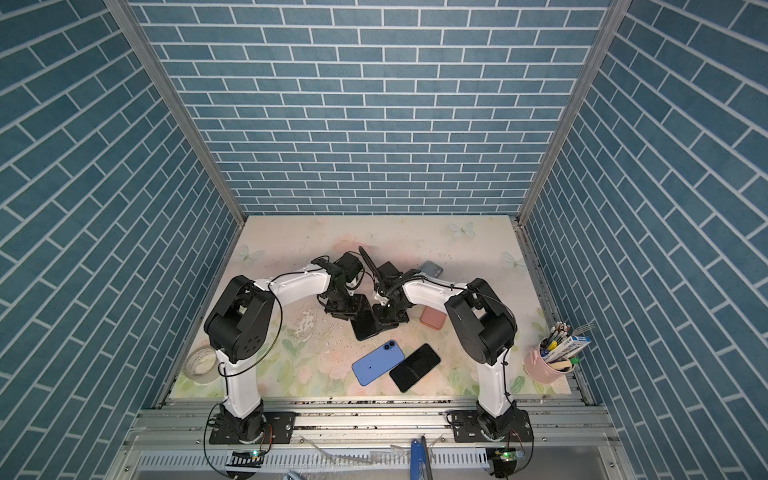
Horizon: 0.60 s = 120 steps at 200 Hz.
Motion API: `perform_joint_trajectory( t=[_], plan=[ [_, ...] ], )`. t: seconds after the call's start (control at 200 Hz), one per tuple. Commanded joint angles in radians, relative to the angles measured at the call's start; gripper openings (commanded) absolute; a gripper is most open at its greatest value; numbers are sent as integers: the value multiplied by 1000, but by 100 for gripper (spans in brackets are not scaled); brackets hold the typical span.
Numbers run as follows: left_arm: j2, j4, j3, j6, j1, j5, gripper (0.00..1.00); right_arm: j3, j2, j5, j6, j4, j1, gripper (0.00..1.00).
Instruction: Put the phone into the phone case
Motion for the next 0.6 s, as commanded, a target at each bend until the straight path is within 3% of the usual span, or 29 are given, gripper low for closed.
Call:
perform_joint_trajectory(
  t=[0.0,0.215,0.305,0.54,0.595],
  plan=[
    [63,25,-41,2,-16,19,30,-182,342,33,29,159,115,0],
    [58,24,-45,1,-15,18,30,-188,309,58,25,148,112,0],
    [32,20,-60,-3,-7,7,30,-193,246,78,21,138,104,6],
    [-87,65,-164,-47,13,43,31,-241,-70,102,11,177,25,48],
    [-116,85,-191,-66,12,56,32,-252,-149,92,9,188,-13,53]
  ],
)
